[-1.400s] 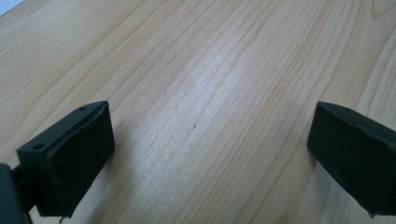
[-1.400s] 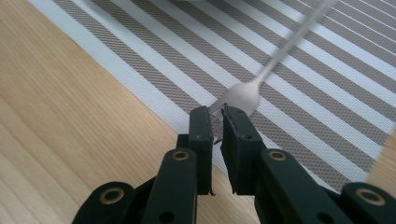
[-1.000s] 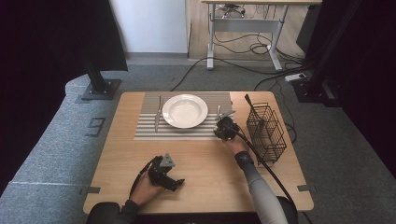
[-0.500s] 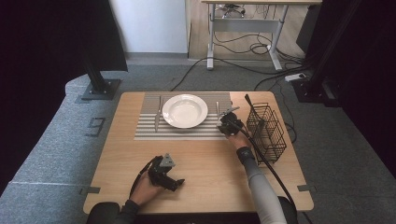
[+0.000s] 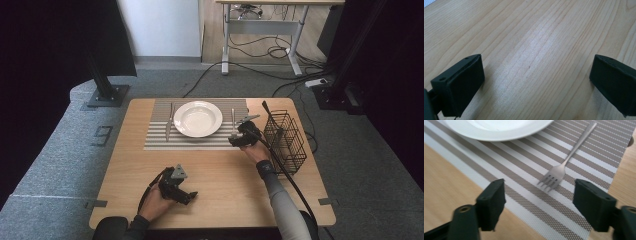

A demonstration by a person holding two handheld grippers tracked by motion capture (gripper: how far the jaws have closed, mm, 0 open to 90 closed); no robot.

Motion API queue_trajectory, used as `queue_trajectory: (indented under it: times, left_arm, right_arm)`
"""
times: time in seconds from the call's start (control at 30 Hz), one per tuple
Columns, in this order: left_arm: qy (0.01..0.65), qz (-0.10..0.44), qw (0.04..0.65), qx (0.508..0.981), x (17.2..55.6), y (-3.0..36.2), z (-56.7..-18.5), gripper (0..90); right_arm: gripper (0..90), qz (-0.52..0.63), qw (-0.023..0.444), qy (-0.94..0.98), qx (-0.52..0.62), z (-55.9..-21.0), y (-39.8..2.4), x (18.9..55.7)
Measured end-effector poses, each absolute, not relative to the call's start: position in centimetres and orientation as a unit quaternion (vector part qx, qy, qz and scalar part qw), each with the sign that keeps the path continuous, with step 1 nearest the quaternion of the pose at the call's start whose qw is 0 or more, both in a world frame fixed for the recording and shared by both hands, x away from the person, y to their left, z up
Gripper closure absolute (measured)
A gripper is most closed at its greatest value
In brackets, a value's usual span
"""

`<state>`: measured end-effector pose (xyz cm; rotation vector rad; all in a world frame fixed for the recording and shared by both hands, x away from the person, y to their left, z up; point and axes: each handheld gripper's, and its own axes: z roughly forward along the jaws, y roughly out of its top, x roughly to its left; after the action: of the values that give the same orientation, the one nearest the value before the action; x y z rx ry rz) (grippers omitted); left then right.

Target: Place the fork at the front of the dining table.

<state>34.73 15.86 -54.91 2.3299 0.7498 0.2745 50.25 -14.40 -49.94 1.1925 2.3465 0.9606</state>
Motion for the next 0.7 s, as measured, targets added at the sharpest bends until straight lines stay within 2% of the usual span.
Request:
queue_trajectory:
  times: [0.1, 0.3, 0.53, 0.7]
  left_arm:
    - [0.289, 0.106, 0.333, 0.891, 34.6, 15.9, -54.9, 0.0]
    - [0.285, 0.105, 0.333, 0.893, 34.4, 16.2, -54.9, 0.0]
    - [0.288, 0.105, 0.334, 0.891, 33.8, 16.7, -54.9, 0.0]
    - [0.289, 0.106, 0.333, 0.891, 33.4, 17.0, -54.9, 0.0]
  right_arm:
    - [13.3, 0.355, 0.173, 0.822, 0.410, -48.8, -14.7, 48.4]
    - [5.8, 0.372, 0.188, 0.820, 0.394, -47.5, -15.4, 44.9]
    - [3.1, 0.385, 0.188, 0.818, 0.383, -47.6, -16.5, 41.4]
    - [1.4, 0.394, 0.173, 0.818, 0.382, -49.5, -17.4, 38.6]
